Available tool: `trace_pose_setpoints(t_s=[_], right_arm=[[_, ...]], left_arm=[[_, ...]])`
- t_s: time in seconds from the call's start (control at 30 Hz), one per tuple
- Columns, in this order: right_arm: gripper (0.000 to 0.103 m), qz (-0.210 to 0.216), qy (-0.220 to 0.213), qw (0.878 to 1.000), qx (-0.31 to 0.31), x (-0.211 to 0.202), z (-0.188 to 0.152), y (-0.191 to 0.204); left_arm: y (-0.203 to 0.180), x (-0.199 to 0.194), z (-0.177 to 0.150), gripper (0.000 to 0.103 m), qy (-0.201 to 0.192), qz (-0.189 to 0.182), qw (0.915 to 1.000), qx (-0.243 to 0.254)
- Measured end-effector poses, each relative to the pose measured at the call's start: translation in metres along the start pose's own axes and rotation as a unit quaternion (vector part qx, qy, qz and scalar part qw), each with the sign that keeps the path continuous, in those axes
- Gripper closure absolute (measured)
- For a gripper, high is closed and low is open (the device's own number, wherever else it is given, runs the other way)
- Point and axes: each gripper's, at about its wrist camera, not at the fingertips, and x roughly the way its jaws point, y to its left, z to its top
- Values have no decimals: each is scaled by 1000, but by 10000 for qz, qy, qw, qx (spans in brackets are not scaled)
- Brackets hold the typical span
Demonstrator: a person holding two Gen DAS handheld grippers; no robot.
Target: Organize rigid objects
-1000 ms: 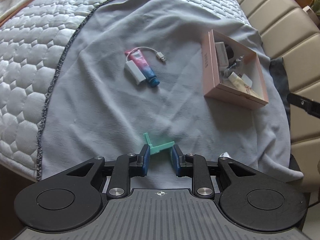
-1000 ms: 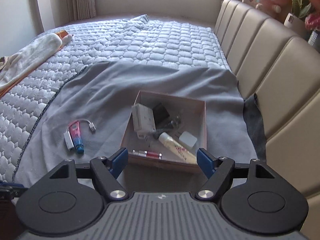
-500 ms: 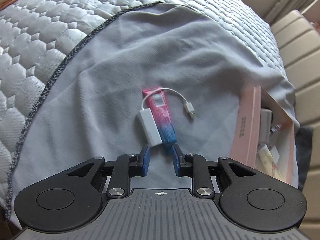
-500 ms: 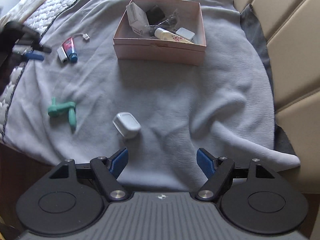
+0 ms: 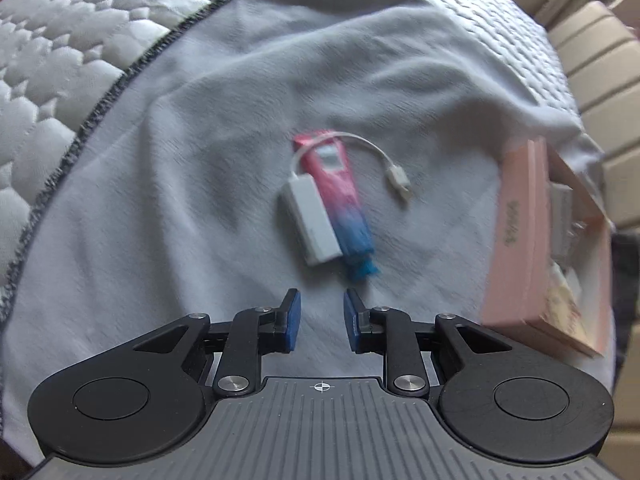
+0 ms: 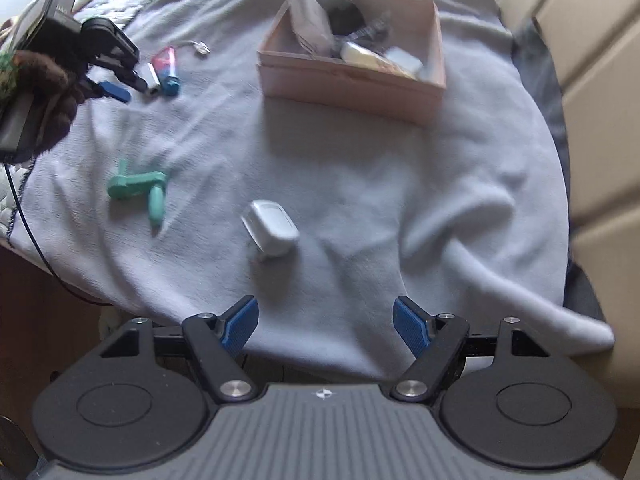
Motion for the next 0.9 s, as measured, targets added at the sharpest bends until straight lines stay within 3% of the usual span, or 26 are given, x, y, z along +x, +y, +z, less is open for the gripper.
trace_pose_setpoints(t_s=[0.07,0.13,0.17,0.23,0.3,0.43,0.5,0.53,0.63,0.67,0.8,0.9], right_arm=[[27,27,-91,9999,-110,-2,9,6],[27,71,-124,9997,-219,-1,17,11],[27,83,-121,9996,-260,0,18,13],[27,110,-60,9995,-280,4,20,17],[27,158,50,9996,-235,9,20,19],[27,200,166,9993,-281,15,17,26],[27,190,136,9991,-354,18,16,30],[27,180,106,9990,-396,20,16,32],[27,115,-74,9983,-569,33,20,39],[27,81,-93,9981,-606,40,22,43],[37,39,44,9980,-625,74,29,57],[43,-72,24,9980,-631,92,32,62]], left_arm=[[-3,-10,-19,77,271,-568,9965,541],[-13,-21,-39,77,574,-923,9826,1504],[-21,-26,-50,76,659,-881,9706,2140],[-36,-30,-73,75,613,-412,9388,3364],[-43,-26,-91,75,595,-91,9074,4160],[-49,-5,-106,74,812,292,8788,4692],[-47,7,-105,70,800,460,8801,4658],[-46,10,-103,63,744,510,8871,4527],[-41,12,-95,62,623,458,9177,3897],[-39,10,-94,62,579,433,9240,3755],[-33,-1,-100,84,417,330,9374,3442],[-28,5,-106,87,553,351,9440,3234]])
